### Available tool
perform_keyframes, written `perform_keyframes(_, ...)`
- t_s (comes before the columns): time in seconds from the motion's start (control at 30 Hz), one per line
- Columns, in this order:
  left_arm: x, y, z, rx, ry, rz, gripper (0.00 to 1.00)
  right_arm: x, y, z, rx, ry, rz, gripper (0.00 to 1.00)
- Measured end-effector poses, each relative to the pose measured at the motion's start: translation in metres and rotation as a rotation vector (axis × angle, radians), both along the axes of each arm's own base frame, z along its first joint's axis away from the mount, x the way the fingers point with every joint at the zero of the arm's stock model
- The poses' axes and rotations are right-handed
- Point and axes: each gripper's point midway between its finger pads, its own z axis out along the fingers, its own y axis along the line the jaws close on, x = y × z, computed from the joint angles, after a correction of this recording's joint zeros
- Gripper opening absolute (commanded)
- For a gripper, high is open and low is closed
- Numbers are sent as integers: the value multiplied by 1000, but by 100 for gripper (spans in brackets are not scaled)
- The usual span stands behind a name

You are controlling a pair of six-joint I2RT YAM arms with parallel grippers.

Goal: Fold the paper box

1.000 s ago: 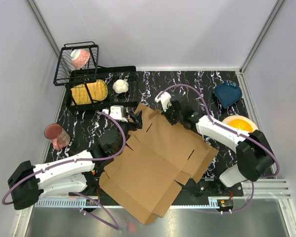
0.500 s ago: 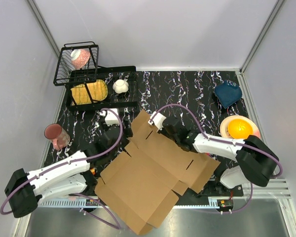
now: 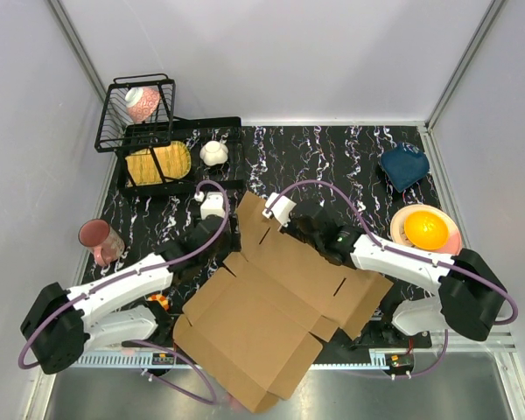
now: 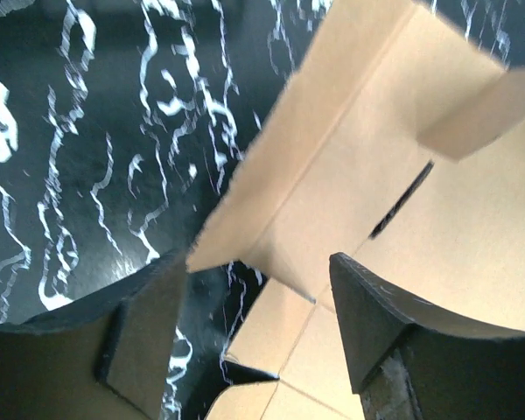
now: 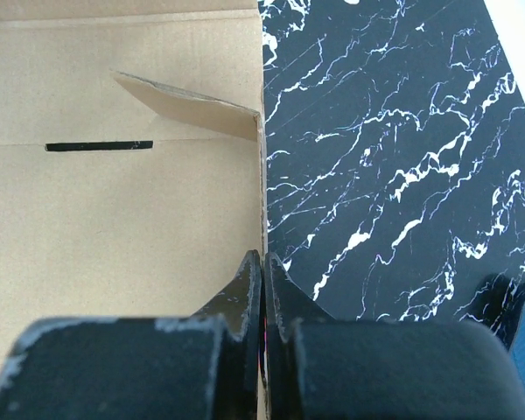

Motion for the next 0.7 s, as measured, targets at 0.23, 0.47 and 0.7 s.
perform_keyframes(0.23, -23, -7, -36, 15, 170, -52, 64, -4, 0, -4, -3, 21, 10, 1)
perform_keyframes(0.47, -36, -9, -59, 47, 268, -70, 40, -4, 1, -5, -1, 28, 13, 1)
perform_keyframes(0.7, -45, -15, -69, 58, 303, -102, 24, -4, 2, -11, -12, 39, 14, 2)
